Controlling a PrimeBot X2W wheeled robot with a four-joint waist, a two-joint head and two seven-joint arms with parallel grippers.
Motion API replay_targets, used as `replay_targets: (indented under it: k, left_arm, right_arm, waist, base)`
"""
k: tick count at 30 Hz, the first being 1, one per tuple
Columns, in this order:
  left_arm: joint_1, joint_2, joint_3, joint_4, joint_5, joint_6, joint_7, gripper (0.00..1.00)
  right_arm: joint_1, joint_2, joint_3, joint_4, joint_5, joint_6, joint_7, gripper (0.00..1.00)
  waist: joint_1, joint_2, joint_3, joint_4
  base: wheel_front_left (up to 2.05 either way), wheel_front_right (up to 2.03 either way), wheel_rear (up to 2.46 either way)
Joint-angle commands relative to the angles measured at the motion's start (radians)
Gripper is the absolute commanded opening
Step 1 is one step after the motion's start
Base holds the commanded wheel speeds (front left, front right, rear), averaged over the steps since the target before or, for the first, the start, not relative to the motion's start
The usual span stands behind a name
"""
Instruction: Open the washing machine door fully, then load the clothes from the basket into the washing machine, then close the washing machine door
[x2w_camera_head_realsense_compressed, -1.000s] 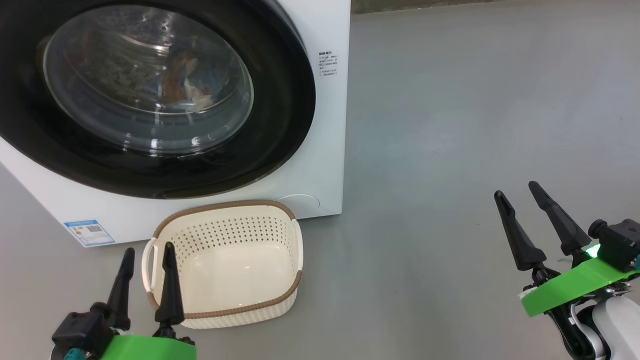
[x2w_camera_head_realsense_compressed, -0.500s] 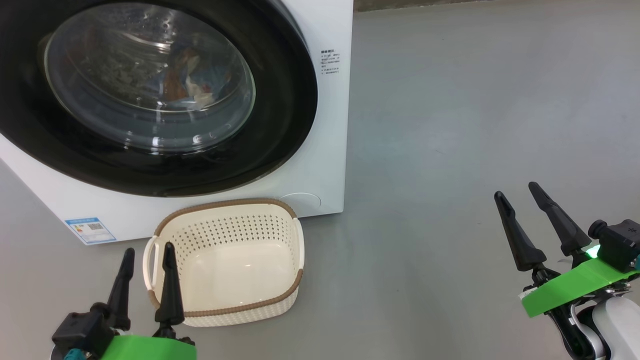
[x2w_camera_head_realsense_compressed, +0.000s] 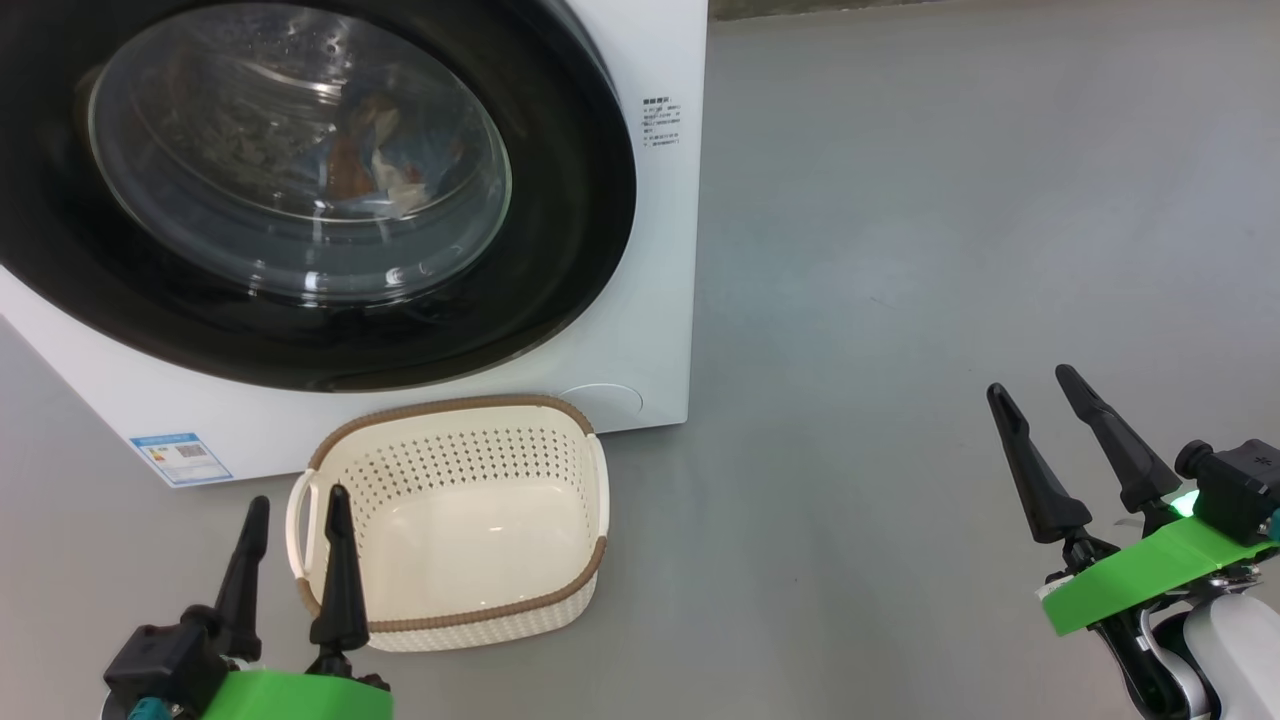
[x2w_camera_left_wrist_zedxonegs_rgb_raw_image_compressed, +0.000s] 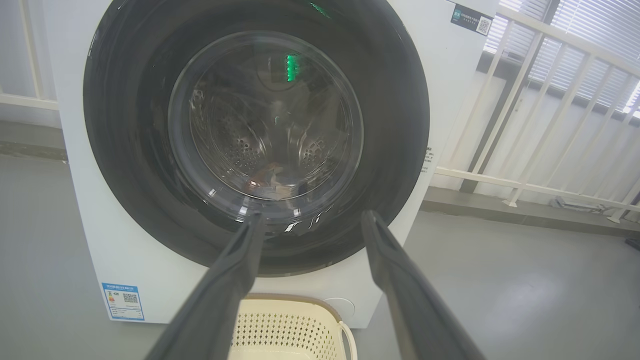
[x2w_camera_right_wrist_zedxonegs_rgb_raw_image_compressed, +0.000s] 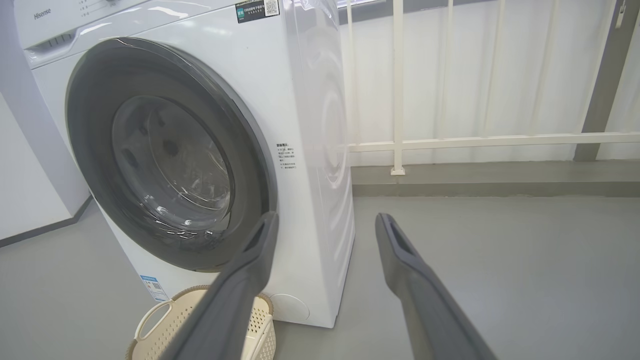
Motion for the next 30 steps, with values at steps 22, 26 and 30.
replay_targets:
  k: [22,26,30]
  left_arm:
    - [0.017,-0.007,0.006,0.047,-0.076,-0.001,0.025,0.00]
    - [0.016,-0.006,0.010,0.046,-0.126,-0.002,0.039,0.00]
    - [0.014,-0.006,0.015,0.046,-0.167,-0.003,0.050,0.00]
  right_arm:
    - [0.037,0.055,-0.012,0.041,0.062,0.000,0.020,0.00]
    - [0.040,0.066,-0.026,0.042,0.104,0.000,0.033,0.00]
    - [0.041,0.075,-0.038,0.042,0.137,0.000,0.044,0.00]
  waist:
    - [0.0023,-0.0001,-0.003,0.002]
    - [0.0002,-0.0001,-0.002,0.003]
    - [0.0001,-0.0001,-0.003,0.004]
  base:
    - [0.00,0.00,0.00]
    - [0.00,0.00,0.00]
    - [0.00,0.00,0.00]
